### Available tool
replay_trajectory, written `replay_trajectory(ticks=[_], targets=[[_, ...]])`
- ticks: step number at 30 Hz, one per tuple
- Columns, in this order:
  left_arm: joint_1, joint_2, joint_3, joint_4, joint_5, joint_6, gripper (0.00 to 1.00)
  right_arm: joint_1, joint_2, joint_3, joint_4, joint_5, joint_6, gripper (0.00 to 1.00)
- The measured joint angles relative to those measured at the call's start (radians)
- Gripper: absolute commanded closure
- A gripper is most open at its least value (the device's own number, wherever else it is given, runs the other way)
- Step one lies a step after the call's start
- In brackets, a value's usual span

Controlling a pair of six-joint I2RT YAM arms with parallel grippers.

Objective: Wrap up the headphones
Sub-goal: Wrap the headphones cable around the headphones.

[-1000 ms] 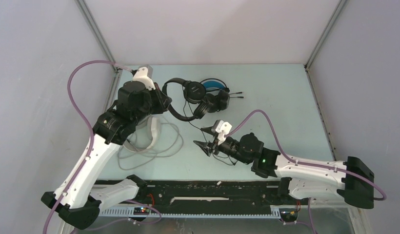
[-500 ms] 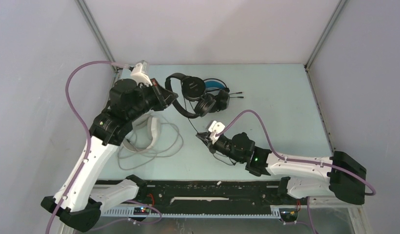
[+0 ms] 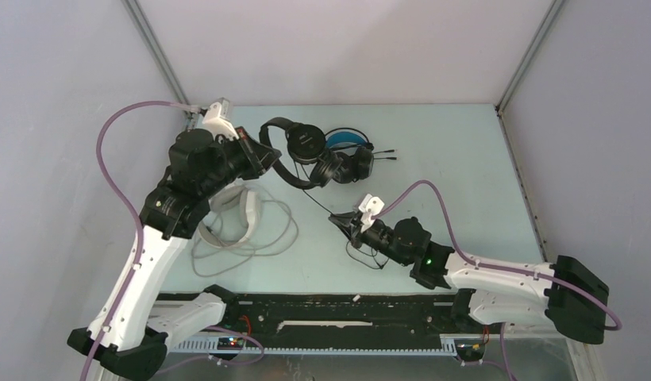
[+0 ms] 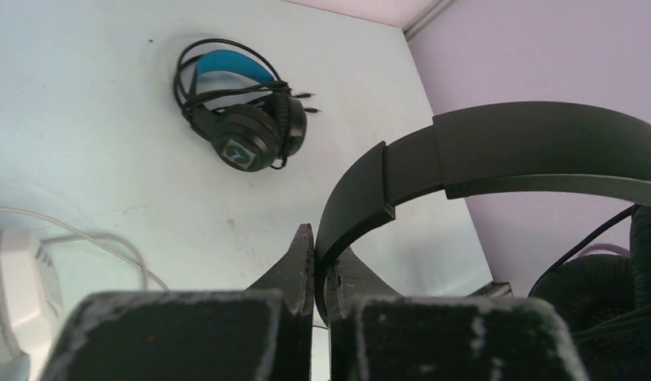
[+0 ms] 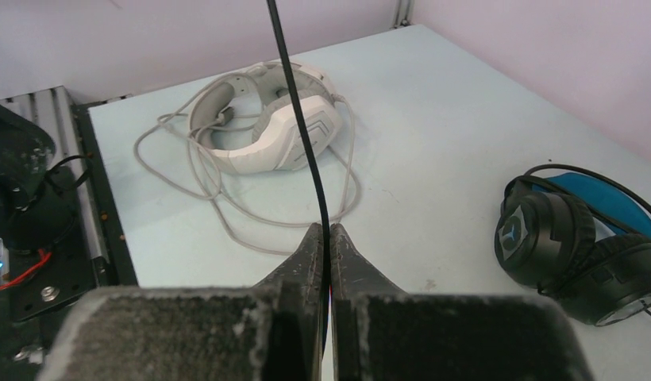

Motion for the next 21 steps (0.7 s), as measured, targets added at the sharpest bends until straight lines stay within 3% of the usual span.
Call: replay_trajectory(ticks=[12,21], targets=[[0.023,0.000,0.002,-0.057,-0.094,0.069,1.00,-0.067,-0.179,-0.079,-0.075,-0.019,0.092,1.00],[0.024,0.066,0.015,-0.087,0.002,0.179,1.00,-0.151,-0.174,-0.097,-0.077,-0.008,0.164,1.00]])
